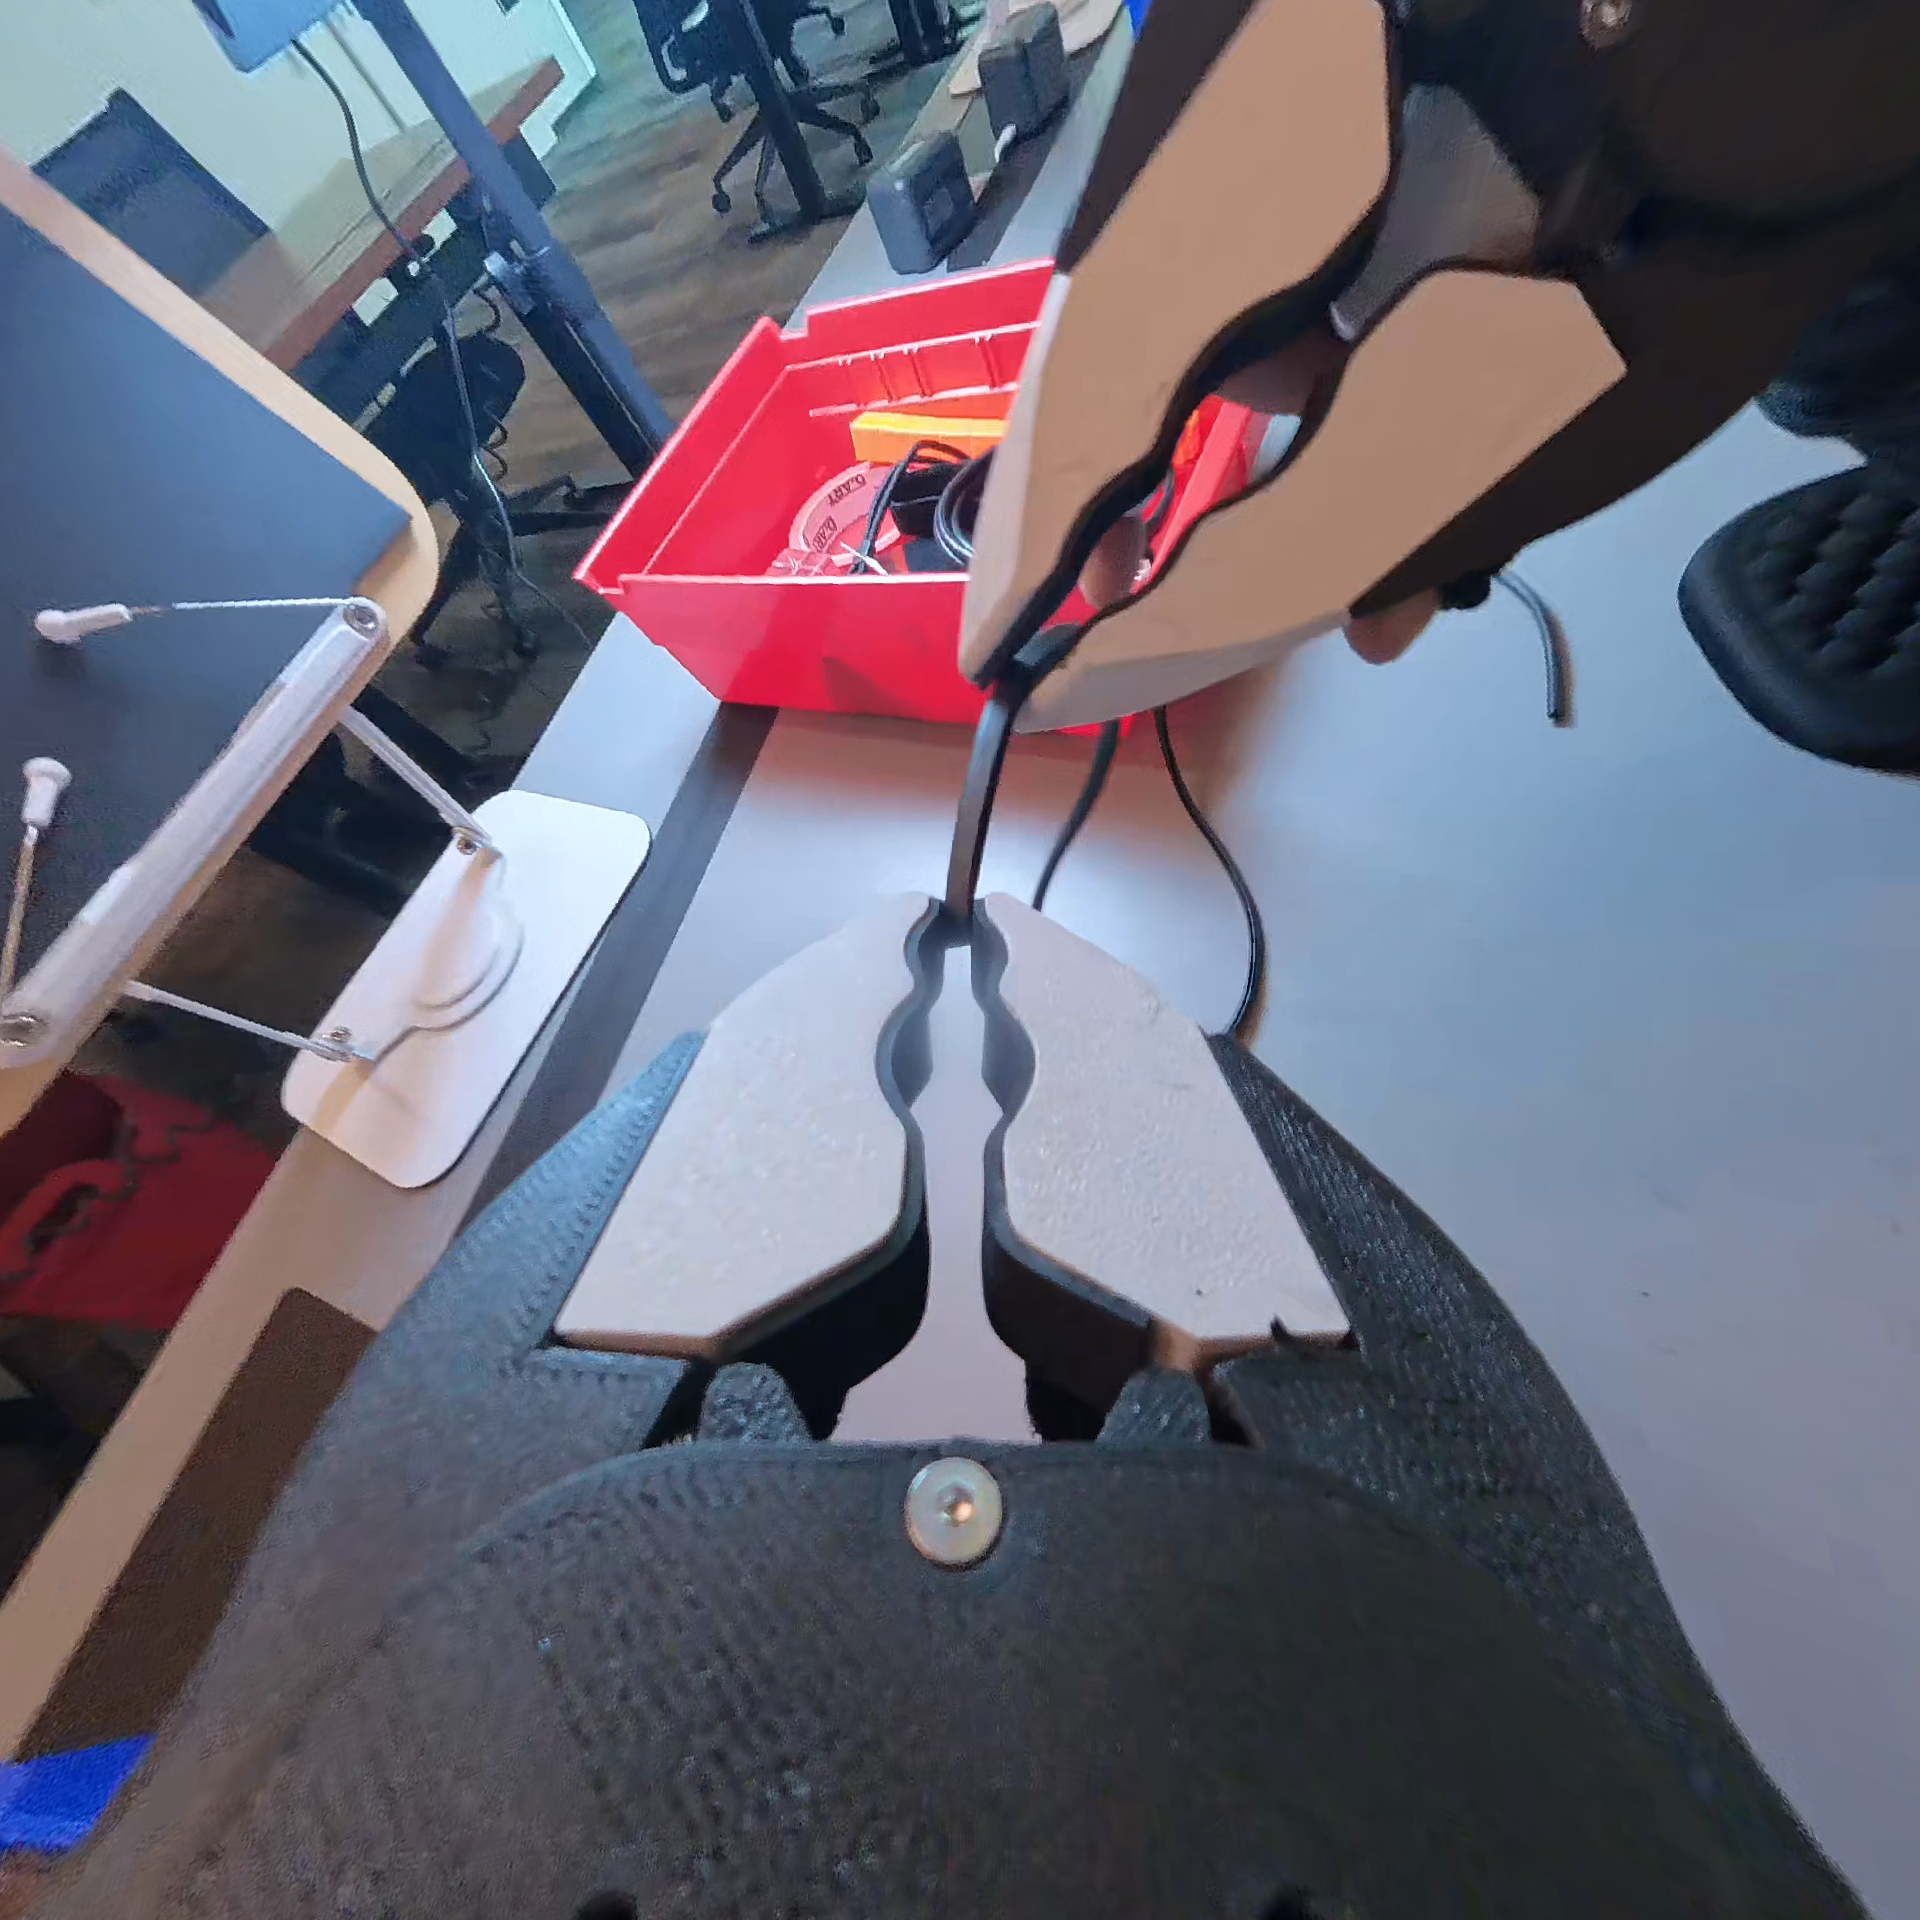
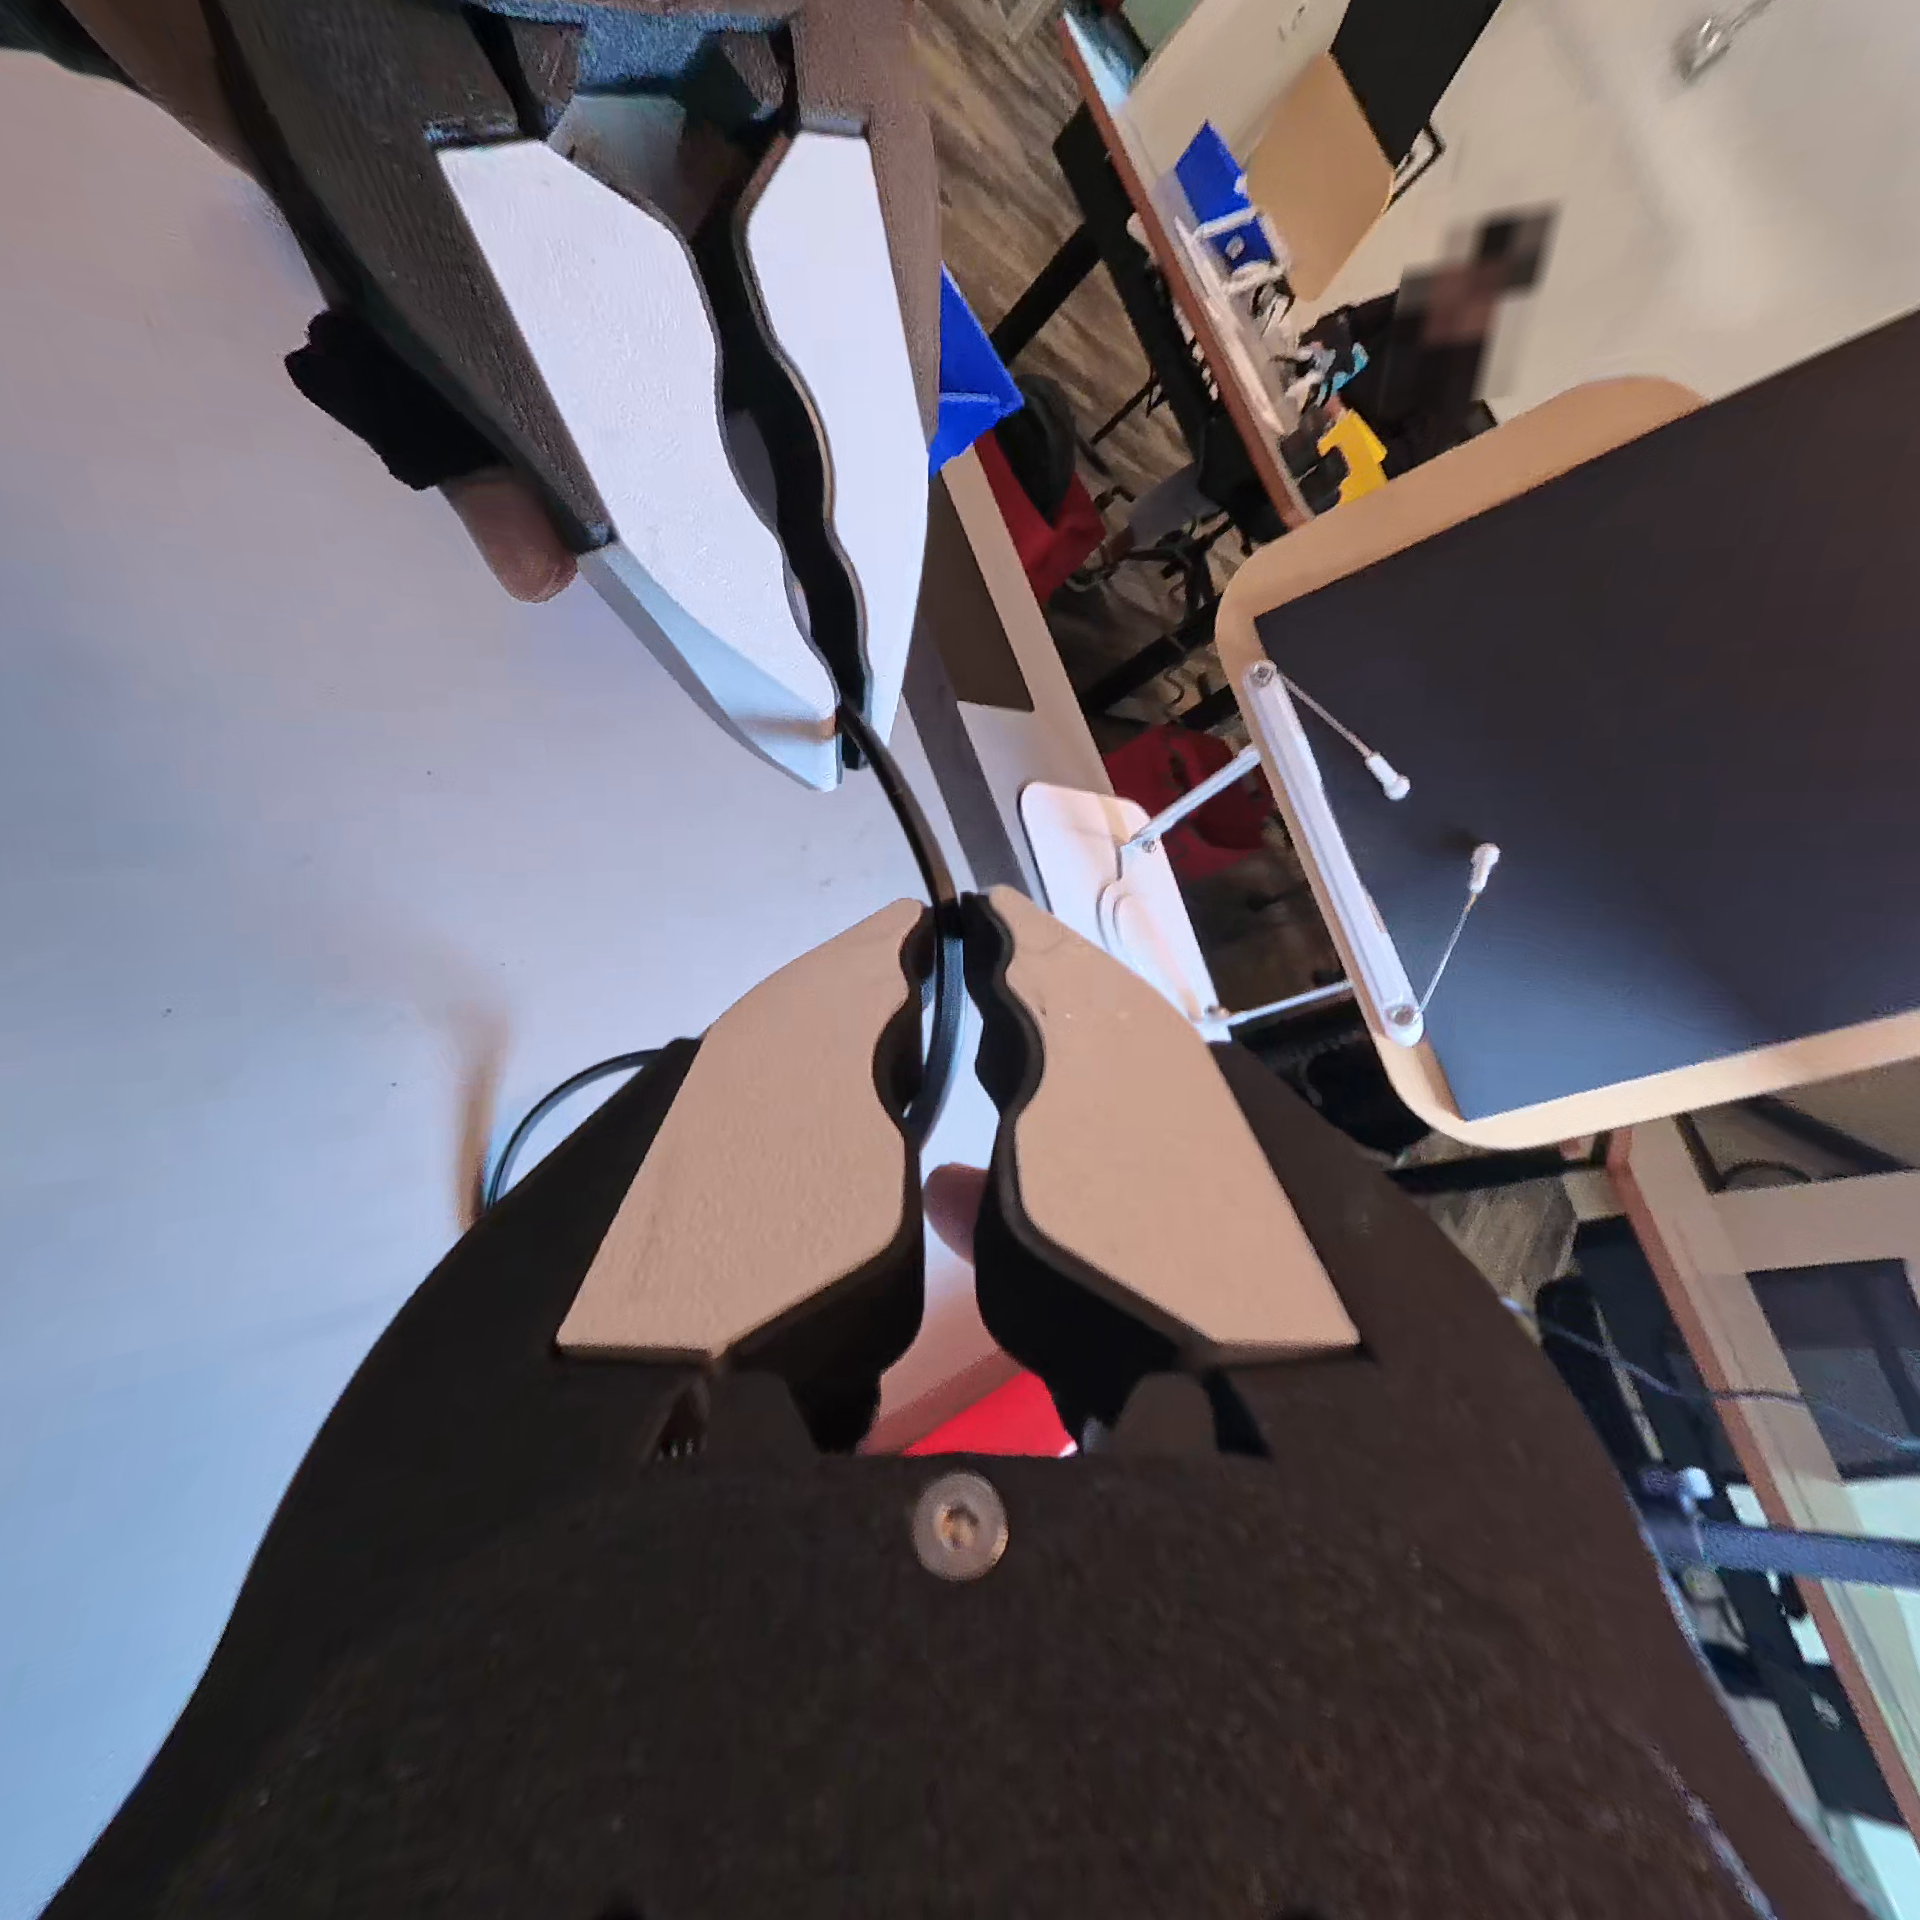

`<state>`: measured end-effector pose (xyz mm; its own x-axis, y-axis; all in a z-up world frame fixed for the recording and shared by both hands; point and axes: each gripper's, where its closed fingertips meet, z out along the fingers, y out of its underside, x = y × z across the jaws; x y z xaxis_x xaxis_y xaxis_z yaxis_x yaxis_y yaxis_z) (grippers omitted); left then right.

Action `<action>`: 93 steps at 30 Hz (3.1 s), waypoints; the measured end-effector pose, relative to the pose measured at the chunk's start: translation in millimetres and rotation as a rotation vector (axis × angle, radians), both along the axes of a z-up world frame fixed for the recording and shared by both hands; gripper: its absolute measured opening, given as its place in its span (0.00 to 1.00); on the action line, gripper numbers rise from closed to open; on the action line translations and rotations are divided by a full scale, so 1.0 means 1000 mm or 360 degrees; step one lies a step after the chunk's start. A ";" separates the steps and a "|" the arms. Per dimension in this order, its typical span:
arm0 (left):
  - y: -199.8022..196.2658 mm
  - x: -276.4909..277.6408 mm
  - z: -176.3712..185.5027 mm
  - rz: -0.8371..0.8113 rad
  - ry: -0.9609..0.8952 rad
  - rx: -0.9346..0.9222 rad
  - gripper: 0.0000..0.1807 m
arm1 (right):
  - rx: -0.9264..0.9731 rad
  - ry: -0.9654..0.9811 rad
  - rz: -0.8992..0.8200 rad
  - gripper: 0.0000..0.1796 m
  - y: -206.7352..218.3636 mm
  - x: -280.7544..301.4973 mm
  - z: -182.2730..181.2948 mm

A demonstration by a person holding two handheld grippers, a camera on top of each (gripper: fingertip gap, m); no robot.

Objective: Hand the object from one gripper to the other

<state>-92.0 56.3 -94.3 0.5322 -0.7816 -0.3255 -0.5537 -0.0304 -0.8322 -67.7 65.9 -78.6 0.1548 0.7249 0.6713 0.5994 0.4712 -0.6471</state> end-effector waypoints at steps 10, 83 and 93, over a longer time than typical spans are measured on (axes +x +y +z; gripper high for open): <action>0.006 0.011 -0.009 0.0072 0.0290 0.0270 0.09 | -0.0180 -0.0160 -0.0154 0.03 0.005 -0.002 -0.029; 0.019 -0.019 -0.025 0.0123 -0.0444 -0.0600 0.03 | 0.0686 -0.0025 -0.0148 0.06 0.030 -0.022 -0.028; 0.020 -0.017 -0.024 0.0153 -0.0192 -0.0326 0.11 | 0.0460 -0.0047 -0.0187 0.02 0.029 -0.024 -0.039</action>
